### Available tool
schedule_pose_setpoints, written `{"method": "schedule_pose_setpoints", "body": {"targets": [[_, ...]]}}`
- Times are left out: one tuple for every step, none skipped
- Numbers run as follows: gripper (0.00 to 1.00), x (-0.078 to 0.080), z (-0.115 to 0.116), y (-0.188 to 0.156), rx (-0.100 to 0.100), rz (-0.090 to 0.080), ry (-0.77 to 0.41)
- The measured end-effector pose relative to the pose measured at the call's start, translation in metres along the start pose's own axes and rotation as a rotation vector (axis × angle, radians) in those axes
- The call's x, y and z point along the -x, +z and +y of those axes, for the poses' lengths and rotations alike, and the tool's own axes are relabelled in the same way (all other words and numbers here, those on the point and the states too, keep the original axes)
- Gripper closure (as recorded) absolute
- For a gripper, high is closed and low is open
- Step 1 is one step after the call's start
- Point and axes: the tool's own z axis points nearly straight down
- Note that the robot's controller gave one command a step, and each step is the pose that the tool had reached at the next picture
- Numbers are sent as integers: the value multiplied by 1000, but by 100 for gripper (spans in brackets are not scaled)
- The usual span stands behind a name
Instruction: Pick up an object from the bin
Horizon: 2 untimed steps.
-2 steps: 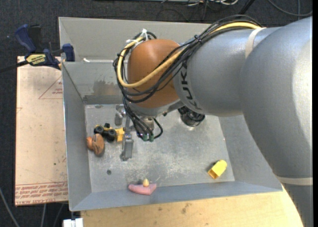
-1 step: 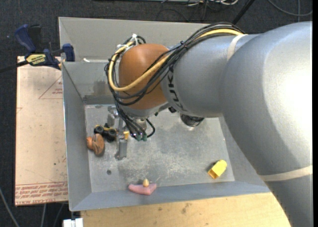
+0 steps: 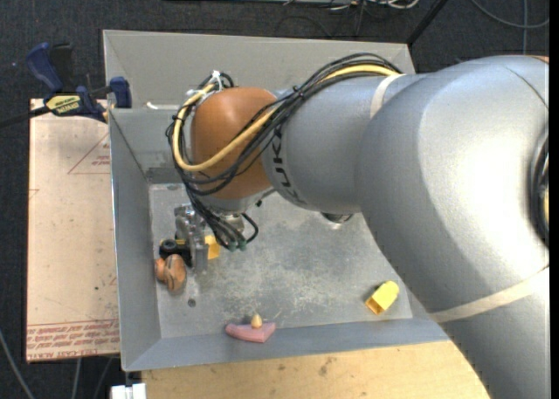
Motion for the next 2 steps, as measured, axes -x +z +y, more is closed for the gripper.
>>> {"method": "schedule_pose_setpoints", "body": {"targets": [[100,0,0,0,0,0,0],[100,0,0,0,0,0,0]]}}
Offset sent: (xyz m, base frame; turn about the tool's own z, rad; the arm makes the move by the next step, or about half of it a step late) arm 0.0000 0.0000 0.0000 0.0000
